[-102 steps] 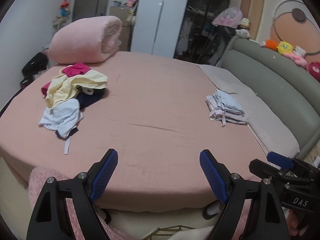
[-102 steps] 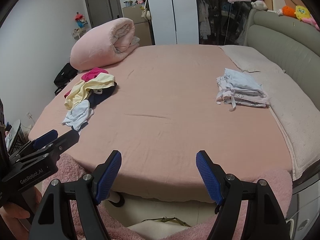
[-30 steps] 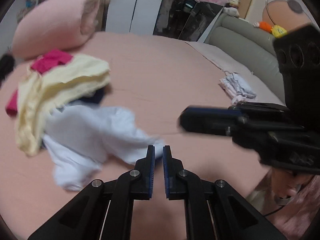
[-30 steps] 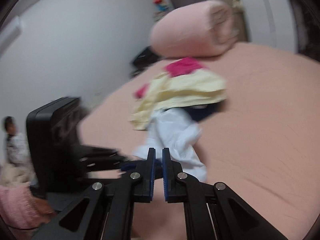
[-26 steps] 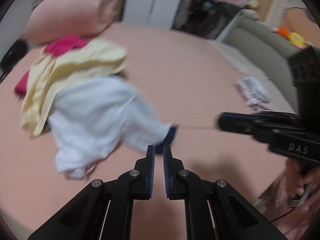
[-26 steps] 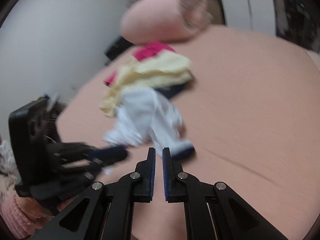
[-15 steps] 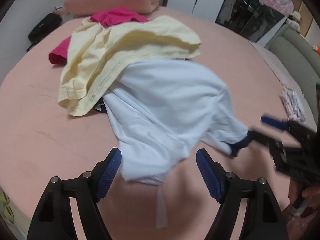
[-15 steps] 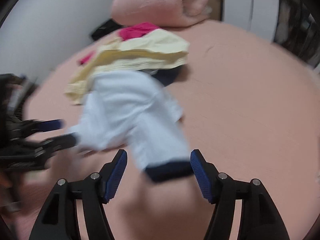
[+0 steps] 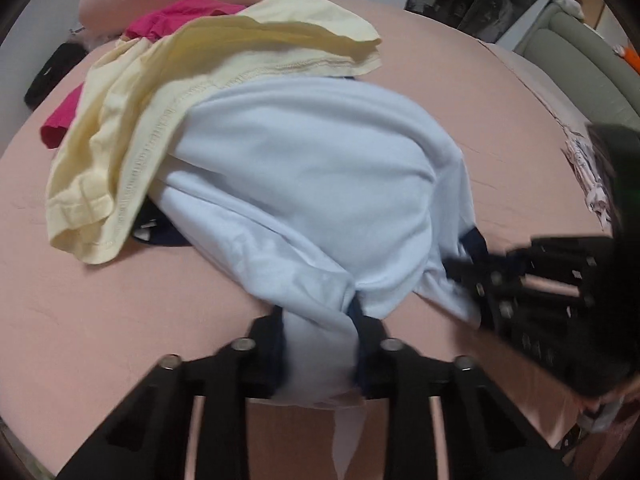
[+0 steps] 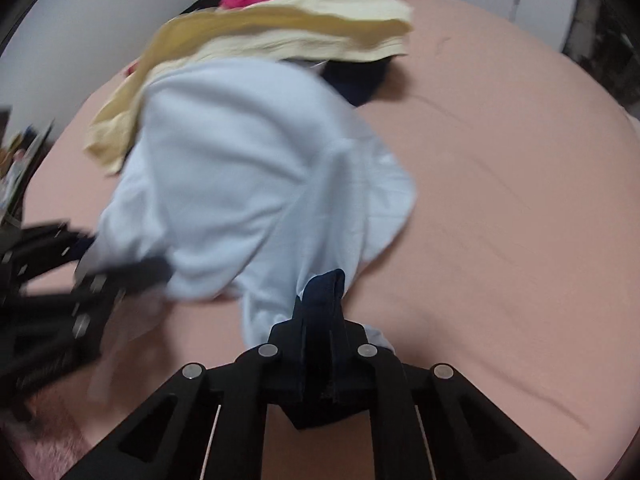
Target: Fold clothes
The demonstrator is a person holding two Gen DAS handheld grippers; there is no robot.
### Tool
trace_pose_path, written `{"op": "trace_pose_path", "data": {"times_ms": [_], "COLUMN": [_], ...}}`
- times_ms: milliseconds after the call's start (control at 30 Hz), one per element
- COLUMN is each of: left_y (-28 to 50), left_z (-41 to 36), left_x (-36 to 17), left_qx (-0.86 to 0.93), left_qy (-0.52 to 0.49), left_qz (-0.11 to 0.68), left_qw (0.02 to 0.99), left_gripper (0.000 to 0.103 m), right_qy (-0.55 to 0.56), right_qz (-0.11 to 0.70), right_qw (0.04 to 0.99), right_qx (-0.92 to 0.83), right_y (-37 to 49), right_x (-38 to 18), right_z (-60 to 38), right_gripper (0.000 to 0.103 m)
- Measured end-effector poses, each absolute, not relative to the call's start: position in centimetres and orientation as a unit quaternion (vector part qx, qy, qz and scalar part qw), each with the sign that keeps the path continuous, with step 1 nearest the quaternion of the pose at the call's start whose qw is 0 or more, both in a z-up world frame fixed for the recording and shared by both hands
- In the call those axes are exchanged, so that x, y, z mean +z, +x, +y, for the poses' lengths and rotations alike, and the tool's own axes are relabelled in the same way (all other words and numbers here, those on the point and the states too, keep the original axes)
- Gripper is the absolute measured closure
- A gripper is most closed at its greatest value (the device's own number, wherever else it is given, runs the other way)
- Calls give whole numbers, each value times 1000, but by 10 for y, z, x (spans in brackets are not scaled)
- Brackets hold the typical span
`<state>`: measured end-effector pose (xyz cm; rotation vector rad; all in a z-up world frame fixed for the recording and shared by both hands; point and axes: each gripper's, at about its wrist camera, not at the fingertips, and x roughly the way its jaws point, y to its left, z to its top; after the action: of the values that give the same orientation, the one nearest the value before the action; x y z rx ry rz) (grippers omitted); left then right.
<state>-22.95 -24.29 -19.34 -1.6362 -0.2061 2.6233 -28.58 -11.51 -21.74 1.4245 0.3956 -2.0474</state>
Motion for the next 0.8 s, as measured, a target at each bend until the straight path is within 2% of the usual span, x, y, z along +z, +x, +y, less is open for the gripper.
{"op": "trace_pose_path", "data": {"times_ms": [67, 200, 467, 800], "left_y": [-224, -209, -196, -154], "left_z": [-244, -232, -209, -118], "left_x": [-185, -161, -140, -123], "left_qx": [848, 865, 868, 855], "left_qy": [-523, -497, -490, -495], "left_qz": [-83, -67, -58, -58], "left_qw": [18, 23, 56, 142], "left_gripper": [89, 91, 93, 93], "right_qy": [530, 505, 484, 488], "right_qz": [151, 156, 139, 115], "right_qw": [324, 341, 340, 296], "right_qx": [-769, -777, -794, -813], "right_y": [-274, -248, -221, -191], "right_x": [-209, -183, -150, -131], "right_z": [-115, -107, -72, 15], "right_gripper": [97, 97, 97, 97]}}
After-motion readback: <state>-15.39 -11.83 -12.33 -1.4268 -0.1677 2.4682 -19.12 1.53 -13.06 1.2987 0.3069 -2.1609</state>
